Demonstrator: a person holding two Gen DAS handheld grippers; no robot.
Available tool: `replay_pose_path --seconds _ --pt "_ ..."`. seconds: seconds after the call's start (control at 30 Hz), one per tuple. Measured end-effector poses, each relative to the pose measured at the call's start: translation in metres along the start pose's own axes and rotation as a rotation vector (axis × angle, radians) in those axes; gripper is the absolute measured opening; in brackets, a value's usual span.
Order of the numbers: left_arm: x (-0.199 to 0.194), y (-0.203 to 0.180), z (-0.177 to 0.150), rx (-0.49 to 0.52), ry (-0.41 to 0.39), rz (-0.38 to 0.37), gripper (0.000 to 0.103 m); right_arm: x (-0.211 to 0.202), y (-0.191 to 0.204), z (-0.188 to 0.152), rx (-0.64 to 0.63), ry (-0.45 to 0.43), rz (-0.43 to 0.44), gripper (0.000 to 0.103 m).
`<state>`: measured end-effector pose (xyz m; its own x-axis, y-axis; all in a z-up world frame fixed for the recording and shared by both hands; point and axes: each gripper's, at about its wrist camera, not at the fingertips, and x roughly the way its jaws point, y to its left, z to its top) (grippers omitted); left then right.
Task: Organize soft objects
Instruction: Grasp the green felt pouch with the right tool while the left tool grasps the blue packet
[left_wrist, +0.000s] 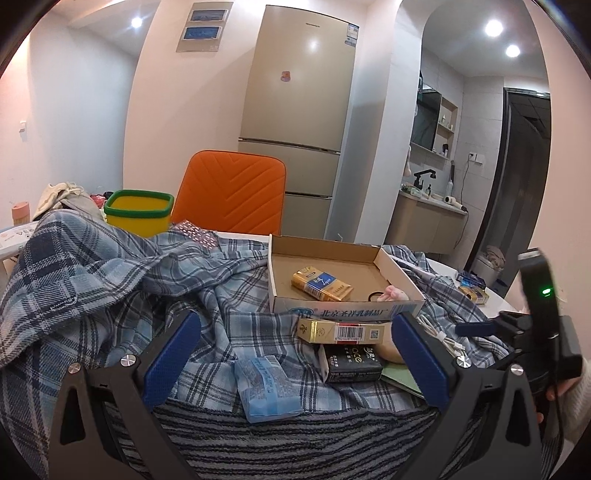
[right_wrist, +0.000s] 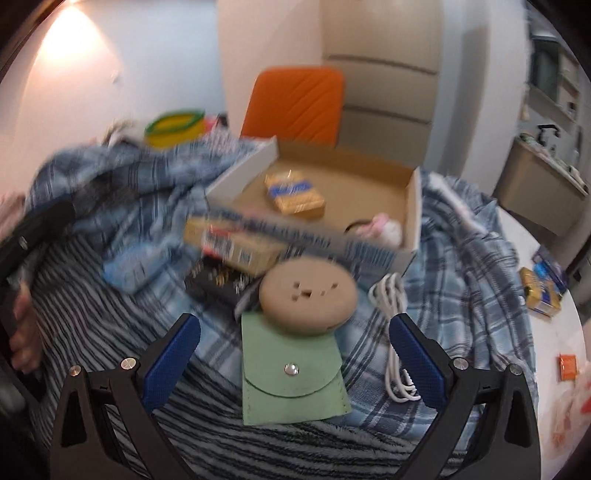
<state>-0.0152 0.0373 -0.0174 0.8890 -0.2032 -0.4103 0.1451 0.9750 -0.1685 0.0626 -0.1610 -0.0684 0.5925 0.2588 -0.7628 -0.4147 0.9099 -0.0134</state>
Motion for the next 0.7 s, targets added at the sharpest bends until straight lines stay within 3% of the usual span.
replay_pose_path --seconds 0.13,0.33,0.53,0.7 --pt "-0.001 -0.002 0.000 0.013 -0.006 0.000 0.103 0.019 0.001 0.000 -0.033 0.092 0.043 0.103" --pt "0.001 -0.005 0.000 0.025 0.010 -0.002 0.103 0.032 0.003 0.002 -0.078 0.147 0.079 0.095" --pt "0.001 -0.004 0.000 0.021 0.013 0.010 0.103 0.041 -0.008 0.002 -0.042 0.192 0.108 0.091" --pt "0.001 -0.004 0.000 0.028 0.017 0.011 0.103 0.044 -0.007 -0.001 -0.046 0.208 0.111 0.076"
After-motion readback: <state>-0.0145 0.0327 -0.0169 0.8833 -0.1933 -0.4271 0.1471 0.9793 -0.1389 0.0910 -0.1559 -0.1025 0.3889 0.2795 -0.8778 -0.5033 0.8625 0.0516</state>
